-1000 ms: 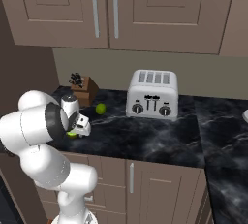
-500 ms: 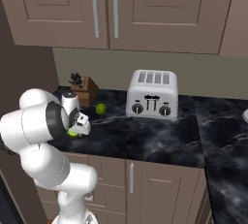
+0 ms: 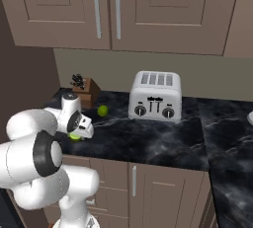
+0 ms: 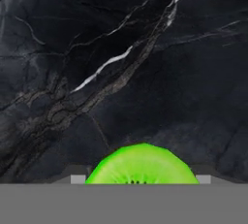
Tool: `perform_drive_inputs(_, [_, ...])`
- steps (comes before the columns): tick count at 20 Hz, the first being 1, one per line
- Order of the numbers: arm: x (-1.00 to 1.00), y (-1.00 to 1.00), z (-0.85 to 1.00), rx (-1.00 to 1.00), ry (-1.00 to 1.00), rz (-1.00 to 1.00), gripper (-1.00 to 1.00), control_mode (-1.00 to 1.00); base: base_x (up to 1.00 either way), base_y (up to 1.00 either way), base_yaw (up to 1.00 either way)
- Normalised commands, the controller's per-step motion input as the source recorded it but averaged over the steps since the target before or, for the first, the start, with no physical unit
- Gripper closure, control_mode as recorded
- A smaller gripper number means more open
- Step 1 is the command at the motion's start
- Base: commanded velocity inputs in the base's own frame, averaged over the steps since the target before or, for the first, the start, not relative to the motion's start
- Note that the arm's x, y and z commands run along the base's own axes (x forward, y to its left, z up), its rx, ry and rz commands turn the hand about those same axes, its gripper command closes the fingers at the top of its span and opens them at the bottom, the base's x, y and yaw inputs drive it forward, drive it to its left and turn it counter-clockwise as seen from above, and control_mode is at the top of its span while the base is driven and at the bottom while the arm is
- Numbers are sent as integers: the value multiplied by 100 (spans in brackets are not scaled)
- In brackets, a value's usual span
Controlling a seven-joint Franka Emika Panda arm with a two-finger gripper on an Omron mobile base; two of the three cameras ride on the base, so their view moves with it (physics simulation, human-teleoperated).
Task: Place the beer on the top shelf of the fridge to keep it out of children's reach, and place the kiwi and lime on lower shelves for easy access.
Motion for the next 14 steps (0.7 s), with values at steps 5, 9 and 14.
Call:
perform_drive_inputs(5, [-47,-51,64,0,-11,0,100,-100,0,0,0])
perform_drive_inputs(9, [-49,-47,81,0,-24,0,100,-100,0,0,0])
perform_drive_inputs(14, [-57,-39,77,-3,-22,0,100,-100,0,0,0])
